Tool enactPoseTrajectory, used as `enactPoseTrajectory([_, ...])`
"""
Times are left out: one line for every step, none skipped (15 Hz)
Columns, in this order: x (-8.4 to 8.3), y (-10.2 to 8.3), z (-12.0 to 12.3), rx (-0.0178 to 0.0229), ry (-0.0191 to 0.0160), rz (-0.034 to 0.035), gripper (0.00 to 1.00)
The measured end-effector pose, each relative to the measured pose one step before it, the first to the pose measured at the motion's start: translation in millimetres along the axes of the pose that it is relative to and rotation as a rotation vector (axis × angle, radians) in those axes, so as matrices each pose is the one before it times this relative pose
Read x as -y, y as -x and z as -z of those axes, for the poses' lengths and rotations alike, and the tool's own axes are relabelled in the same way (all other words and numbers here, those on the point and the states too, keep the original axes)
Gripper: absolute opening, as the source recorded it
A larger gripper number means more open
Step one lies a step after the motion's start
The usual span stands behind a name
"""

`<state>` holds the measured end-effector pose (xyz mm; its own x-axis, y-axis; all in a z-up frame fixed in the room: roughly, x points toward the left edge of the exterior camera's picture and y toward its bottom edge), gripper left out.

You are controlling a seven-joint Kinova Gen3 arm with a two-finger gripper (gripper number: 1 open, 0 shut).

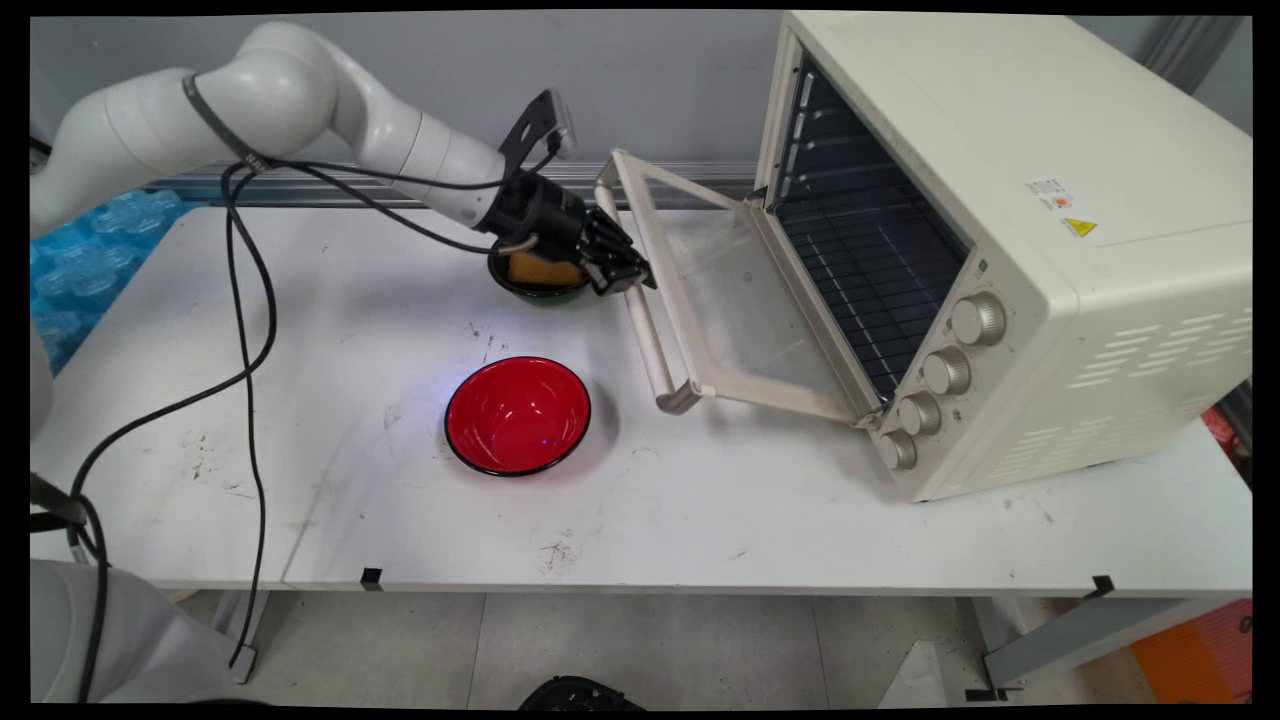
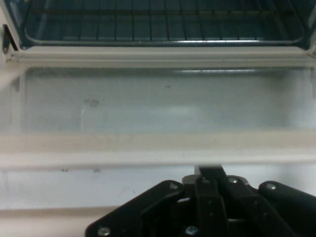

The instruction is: Open the oven

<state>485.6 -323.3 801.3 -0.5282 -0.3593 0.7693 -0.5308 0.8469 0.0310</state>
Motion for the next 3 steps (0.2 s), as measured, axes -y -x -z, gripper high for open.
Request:
enactPoseTrajectory([-0.06,3.22,0.43,-0.00087,-0.00068,-0.00256,0.00])
enactPoseTrajectory([-0.12,3.37,0.81,-0.00207,-0.00071,-0.00315,0.00])
enactPoseTrajectory([-0.23,2.81,0.91,-0.00208,-0.00045,-0.00341,0.00])
